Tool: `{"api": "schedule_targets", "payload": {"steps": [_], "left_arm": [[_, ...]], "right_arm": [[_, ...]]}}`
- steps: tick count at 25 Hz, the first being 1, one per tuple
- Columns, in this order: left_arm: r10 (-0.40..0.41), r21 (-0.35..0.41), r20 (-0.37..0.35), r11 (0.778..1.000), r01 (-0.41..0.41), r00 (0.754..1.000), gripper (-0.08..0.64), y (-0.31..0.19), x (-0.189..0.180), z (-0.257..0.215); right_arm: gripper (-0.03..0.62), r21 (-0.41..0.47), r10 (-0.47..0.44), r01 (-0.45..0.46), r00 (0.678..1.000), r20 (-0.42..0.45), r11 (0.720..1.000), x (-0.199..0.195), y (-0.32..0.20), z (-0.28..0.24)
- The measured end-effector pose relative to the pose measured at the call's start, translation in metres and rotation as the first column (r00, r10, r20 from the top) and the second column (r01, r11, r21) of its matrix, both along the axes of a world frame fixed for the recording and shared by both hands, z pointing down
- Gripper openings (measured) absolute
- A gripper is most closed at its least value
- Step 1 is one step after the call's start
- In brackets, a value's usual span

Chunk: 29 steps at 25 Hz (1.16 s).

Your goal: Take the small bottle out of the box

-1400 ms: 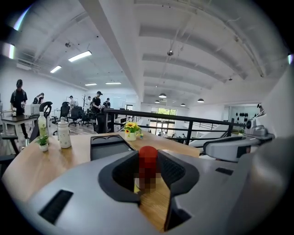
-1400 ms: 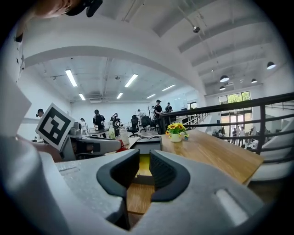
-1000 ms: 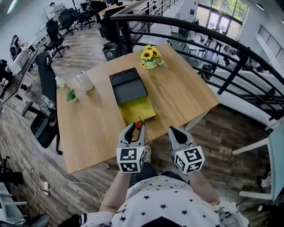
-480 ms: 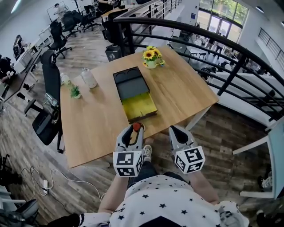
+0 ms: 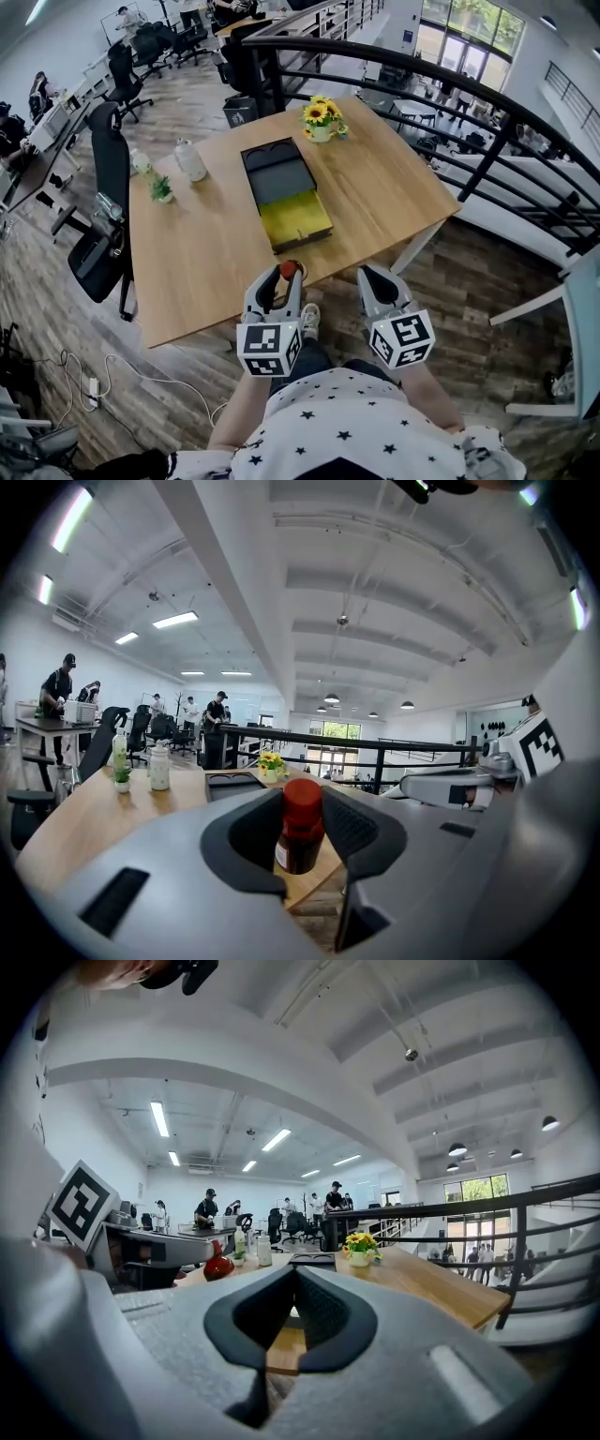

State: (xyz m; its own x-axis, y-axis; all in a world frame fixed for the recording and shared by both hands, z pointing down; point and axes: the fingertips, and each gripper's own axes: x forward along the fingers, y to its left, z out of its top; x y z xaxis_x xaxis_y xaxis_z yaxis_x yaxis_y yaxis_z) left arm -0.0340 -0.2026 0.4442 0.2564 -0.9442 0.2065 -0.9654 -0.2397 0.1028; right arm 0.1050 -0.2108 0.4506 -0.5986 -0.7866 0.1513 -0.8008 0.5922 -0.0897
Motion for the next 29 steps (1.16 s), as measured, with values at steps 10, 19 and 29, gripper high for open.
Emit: {"api": "schedule_targets", "payload": {"steps": [10,19,29], "left_arm": [[0.005,0.005,-0.006,1.0,-0.005,1.0,0.125,0.001,-0.001,-0.005],[-0.001,-0.001,-0.015,1.0,0.001,1.0,0.124,-0.007,-0.002,-0.003],[-0.007,-0.003,-0.018,1.0,0.007,1.0,0.125,-0.014,0.005,0.001]], "right_arm": [[0.005,-0.006,0.027,-0.027,1.0,0.011,1.0,0.004,-0.001,-0.002],[0.005,-0.008,0.035,-0.035,0.999,0.007,0.999,0.004,-0.007,0.0],[0.005,-0.004,0.031,-0.031,1.0,0.006,1.0,0.01,-0.014,0.004]]}}
